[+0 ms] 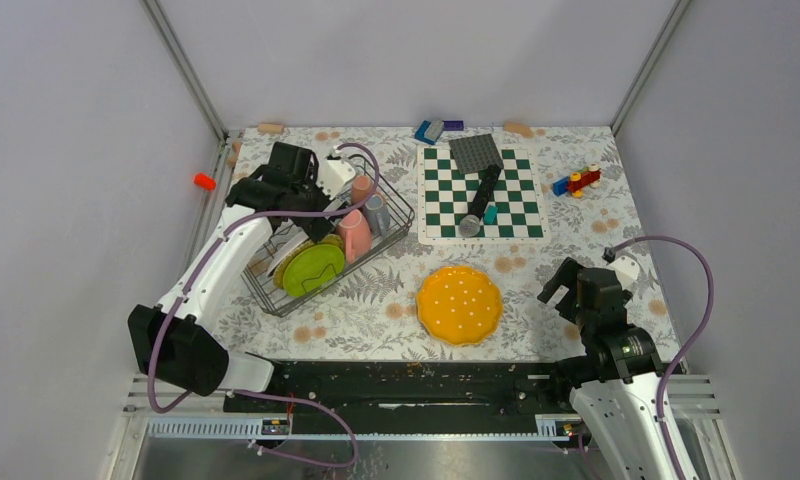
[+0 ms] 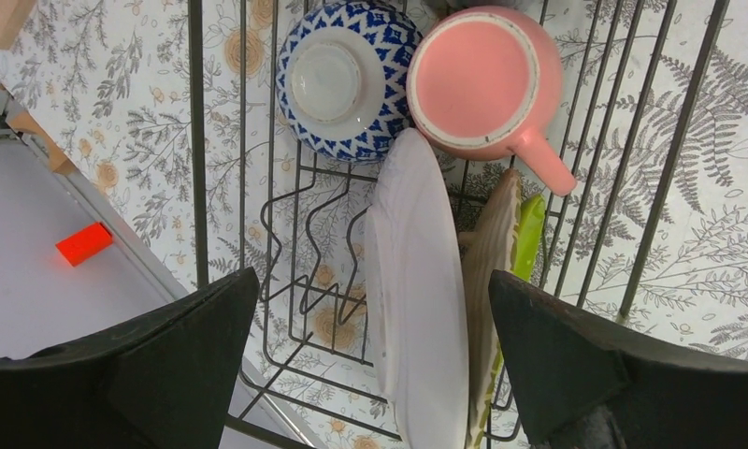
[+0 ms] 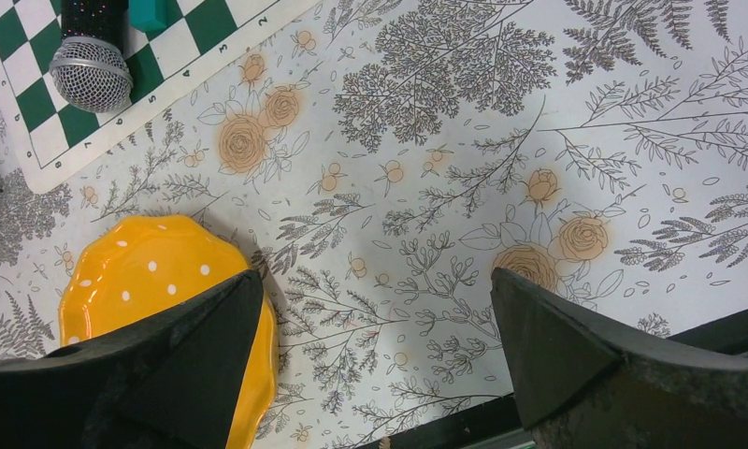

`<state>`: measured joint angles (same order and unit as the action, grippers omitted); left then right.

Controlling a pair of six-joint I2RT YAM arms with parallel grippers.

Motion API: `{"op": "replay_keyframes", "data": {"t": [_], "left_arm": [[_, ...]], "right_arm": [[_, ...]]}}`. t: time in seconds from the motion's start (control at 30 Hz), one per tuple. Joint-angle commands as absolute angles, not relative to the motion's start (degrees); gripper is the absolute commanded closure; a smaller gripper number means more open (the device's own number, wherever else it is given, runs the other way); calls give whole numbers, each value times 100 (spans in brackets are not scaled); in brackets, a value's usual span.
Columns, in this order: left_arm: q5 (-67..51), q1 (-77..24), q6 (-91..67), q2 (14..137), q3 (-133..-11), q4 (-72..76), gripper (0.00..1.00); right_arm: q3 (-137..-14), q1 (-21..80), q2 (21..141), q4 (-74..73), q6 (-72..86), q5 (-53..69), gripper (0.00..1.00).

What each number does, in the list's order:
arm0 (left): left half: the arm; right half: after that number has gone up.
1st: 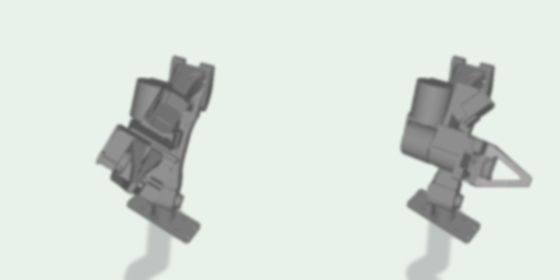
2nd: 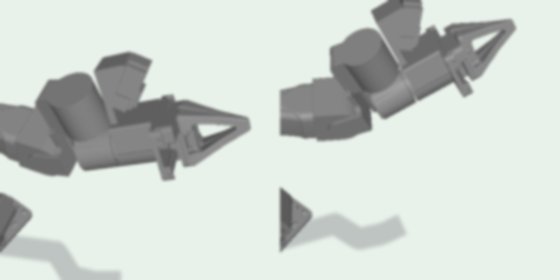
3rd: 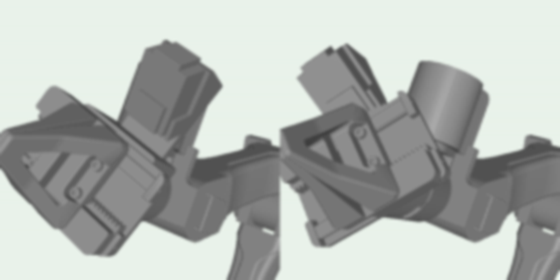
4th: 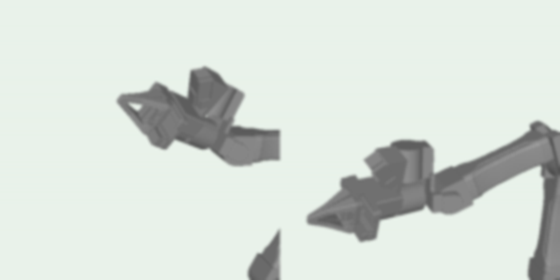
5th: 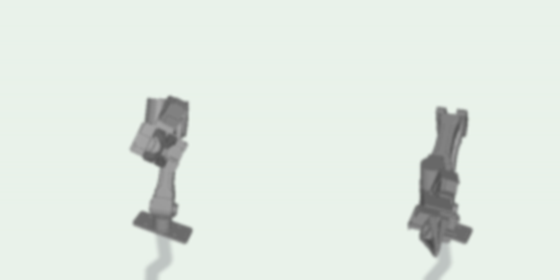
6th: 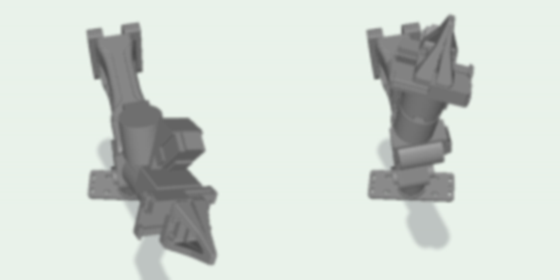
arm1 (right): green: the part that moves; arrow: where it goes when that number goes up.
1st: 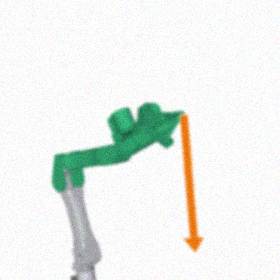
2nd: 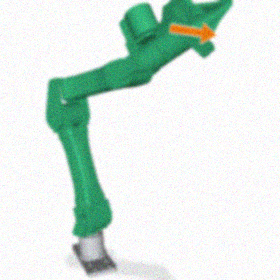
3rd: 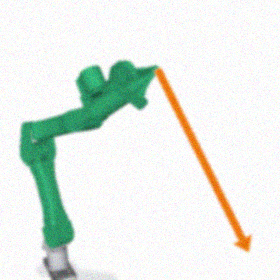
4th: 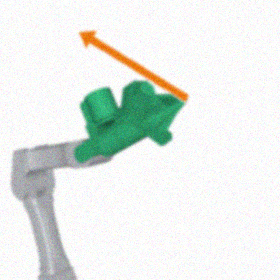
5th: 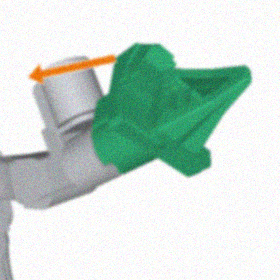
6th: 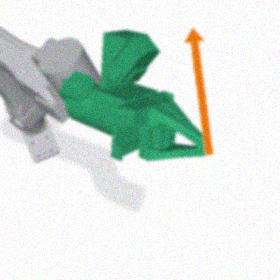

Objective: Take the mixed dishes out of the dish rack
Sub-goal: Pick up the plate from the dish rack.

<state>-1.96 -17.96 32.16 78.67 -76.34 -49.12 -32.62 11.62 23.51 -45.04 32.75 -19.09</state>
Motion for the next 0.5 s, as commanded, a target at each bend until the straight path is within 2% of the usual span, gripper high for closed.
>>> {"op": "replay_keyframes", "data": {"t": [0.0, 0.47], "left_arm": [[64, -1763, 3339, 7817, -7564, -4423, 1], [566, -1559, 3500, 7902, -7372, -3850, 2]], "right_arm": [[-3381, 1181, 2289, -4603, 3250, -2161, 0], [-3418, 1178, 2285, -4661, 3276, -2218, 0]]}}
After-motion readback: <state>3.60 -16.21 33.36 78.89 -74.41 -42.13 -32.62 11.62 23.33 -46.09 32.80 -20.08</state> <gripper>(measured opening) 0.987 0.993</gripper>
